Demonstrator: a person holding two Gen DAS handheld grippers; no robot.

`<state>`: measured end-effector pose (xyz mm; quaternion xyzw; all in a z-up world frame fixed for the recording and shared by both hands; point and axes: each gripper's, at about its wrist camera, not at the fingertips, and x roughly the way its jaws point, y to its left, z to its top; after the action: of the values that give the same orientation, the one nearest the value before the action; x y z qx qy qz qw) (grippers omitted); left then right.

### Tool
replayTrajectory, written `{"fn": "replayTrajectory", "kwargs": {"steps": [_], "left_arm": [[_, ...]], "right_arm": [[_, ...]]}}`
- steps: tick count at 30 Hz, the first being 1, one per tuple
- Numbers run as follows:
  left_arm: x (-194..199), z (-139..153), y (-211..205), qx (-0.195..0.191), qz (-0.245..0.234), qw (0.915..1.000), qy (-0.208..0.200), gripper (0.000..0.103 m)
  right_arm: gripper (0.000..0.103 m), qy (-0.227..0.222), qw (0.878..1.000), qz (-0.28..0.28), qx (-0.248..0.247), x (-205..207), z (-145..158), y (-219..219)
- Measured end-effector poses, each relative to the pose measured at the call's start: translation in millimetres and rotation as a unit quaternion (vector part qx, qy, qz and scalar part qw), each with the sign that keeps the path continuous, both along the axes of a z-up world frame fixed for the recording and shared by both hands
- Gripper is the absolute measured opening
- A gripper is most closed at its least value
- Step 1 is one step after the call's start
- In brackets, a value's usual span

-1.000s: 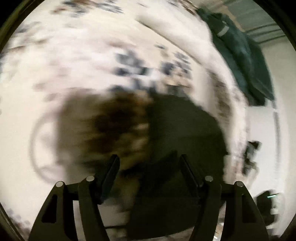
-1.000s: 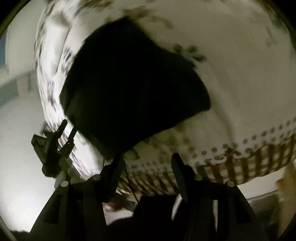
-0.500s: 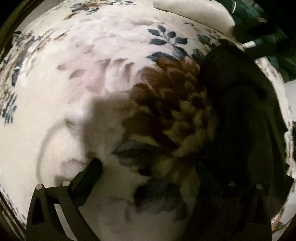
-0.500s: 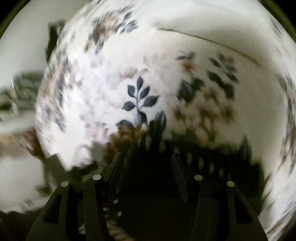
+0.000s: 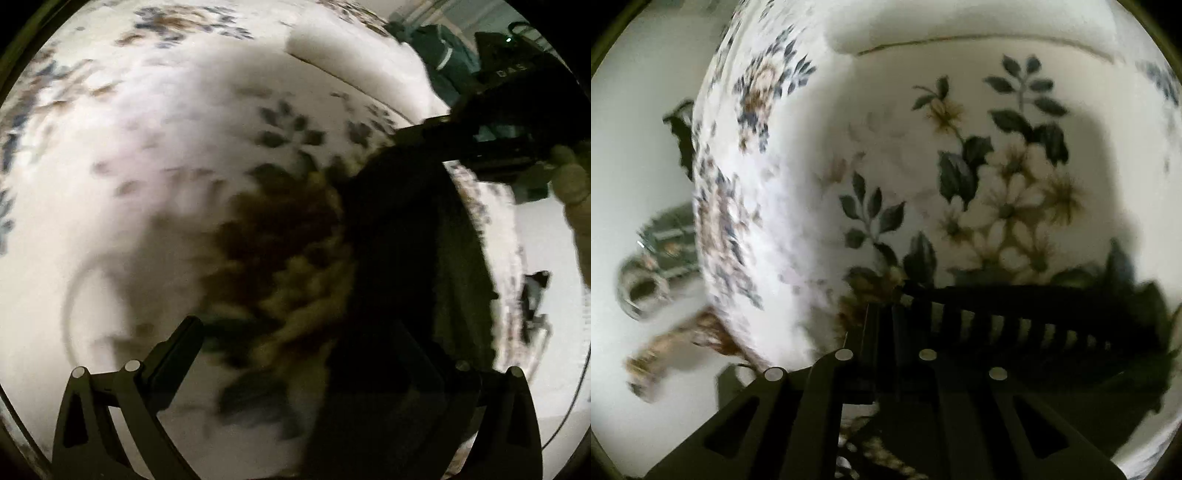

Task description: Fold small clothes

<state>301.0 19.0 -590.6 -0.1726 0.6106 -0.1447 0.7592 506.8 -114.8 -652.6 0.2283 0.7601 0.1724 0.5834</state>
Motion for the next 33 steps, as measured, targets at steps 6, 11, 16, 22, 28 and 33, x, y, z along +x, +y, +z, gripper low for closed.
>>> {"fn": "replayTrajectory", "kwargs": {"steps": [6, 11, 16, 22, 28, 33], "left_arm": [[-10, 0, 1, -0.031, 0.002, 0.9995, 0.006, 0.103], [-22, 20, 6, -0.010, 0.013, 0.9996, -0.025, 0.103], [-19, 16, -4, -0.015, -0.010, 0.9995, -0.024, 0.103], [-10, -3, -25, -0.020, -0.043, 0.9988, -0.011, 0.103], [-26, -16, -50, -0.044, -0.074, 0.9963, 0.002, 0.103], [-40, -21, -58, -0.036, -0.104, 0.9939, 0.008, 0.103]], "right_arm": [[0.008, -0.014, 0.994, 0.102, -0.031, 9, 2, 27], [0.036, -0.049, 0.985, 0.160, -0.031, 22, 31, 48], [0.041, -0.045, 0.944, 0.319, -0.070, 18, 14, 113], [0.006, -0.029, 0.876, 0.458, -0.148, -4, -29, 148], [0.004, -0.052, 0.927, 0.323, -0.185, 33, -17, 111], [0.004, 0.008, 0.968, 0.210, -0.134, 45, -34, 70]]}}
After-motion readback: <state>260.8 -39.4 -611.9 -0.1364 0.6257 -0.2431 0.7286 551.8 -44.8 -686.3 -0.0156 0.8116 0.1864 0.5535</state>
